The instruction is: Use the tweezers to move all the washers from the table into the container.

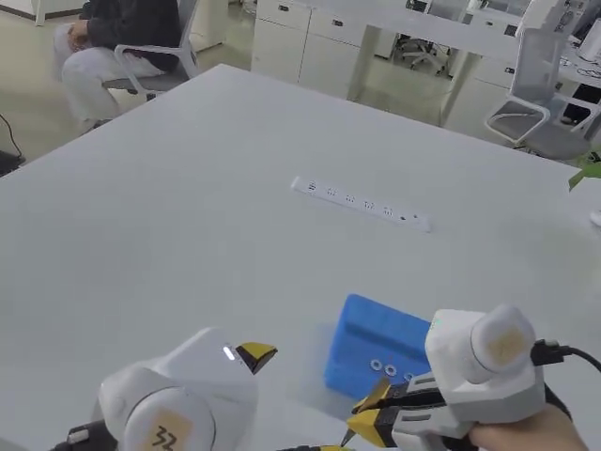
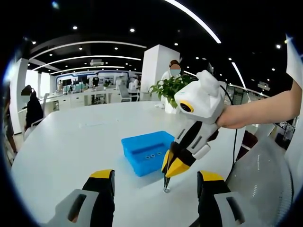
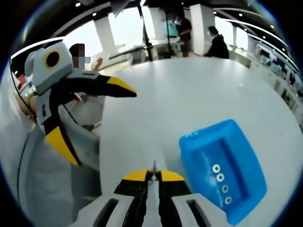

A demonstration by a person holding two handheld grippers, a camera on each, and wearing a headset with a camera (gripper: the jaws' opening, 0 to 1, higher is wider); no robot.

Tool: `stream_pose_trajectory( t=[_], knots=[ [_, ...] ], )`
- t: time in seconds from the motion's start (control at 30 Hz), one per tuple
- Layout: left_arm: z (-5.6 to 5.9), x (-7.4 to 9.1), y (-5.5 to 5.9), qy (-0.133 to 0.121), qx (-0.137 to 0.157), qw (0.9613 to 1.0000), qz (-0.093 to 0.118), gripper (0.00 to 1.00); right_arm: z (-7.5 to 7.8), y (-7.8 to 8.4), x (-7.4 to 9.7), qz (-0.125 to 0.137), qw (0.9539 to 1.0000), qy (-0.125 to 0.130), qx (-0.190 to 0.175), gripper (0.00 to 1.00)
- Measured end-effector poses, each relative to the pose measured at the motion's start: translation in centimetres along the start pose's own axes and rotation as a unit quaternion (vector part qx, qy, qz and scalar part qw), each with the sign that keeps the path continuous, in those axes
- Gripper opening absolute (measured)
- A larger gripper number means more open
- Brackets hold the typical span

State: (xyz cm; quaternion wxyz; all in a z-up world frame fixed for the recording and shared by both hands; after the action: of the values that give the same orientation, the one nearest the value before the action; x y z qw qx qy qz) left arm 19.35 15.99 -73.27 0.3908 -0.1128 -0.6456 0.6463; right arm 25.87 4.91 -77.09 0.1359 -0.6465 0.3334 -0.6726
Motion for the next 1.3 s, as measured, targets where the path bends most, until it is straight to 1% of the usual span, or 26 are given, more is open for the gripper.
stream_pose_trajectory(
  t=[0.13,0.17,0.2,0.27,0.37,0.4,0.53,0.6,0.7,0.83,1.13,1.3],
  knots=[
    [0.0,0.0,0.0,0.0,0.0,1.0,0.0,0.71,-0.1,0.2,0.0,-0.002,1.0,-0.003,0.002,0.04],
    [0.0,0.0,0.0,0.0,-0.001,1.0,-0.002,0.71,-0.1,0.3,-0.1,-0.007,1.0,-0.002,0.003,0.04],
    [0.0,0.0,0.0,0.001,-0.001,1.0,-0.002,0.71,-0.1,0.3,-0.1,-0.002,1.0,0.001,0.003,0.04],
    [0.0,0.0,0.0,0.0,-0.002,1.0,-0.001,0.71,-0.1,0.3,-0.1,-0.003,1.0,0.0,0.002,0.04],
    [0.0,0.0,0.0,-0.001,-0.001,1.0,0.0,0.71,-0.4,0.2,-0.3,-0.002,0.9998,0.002,0.017,0.04],
    [0.0,0.0,0.0,-0.001,-0.001,1.0,0.0,0.71,-0.5,0.1,-0.3,-0.001,0.9994,0.004,0.033,0.04],
    [0.0,0.0,0.0,-0.001,-0.001,1.0,0.0,0.71,-0.7,0.0,-0.4,0.001,0.9993,0.008,0.036,0.03],
    [0.0,0.0,0.0,0.0,-0.001,1.0,0.001,0.71,-0.7,0.0,-0.4,0.002,0.9995,0.009,0.03,0.03],
    [0.0,0.0,0.0,-0.001,-0.002,1.0,0.0,0.71,-0.9,-0.7,0.1,0.028,0.9996,0.006,-0.001,0.03],
    [0.0,0.0,-0.1,0.0,-0.001,1.0,0.001,0.71,-0.3,-1.6,1.3,0.053,0.9983,0.007,-0.023,0.03],
    [0.0,-0.1,-0.1,0.001,-0.002,1.0,0.001,0.71,1.3,-3.4,3.5,0.078,0.9962,0.022,-0.032,0.03],
    [0.0,-0.1,-0.1,0.001,-0.002,1.0,0.001,0.71,2.4,-4.3,4.2,0.094,0.9943,0.027,-0.041,0.03]
  ],
)
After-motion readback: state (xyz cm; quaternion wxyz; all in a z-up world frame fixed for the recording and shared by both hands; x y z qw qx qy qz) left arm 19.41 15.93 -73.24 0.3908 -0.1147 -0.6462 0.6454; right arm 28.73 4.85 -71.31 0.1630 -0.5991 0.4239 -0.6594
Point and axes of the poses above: the centre of the closed fingertips' face, and the gripper's own axes: x roughly backward along the fingers, z roughly to its right, y roughly out of its underside, the point moved 6 cm from there along x, roughly backward along the fingers, and after that the axes turned 7 degrees about y, right-handed, at the moved point
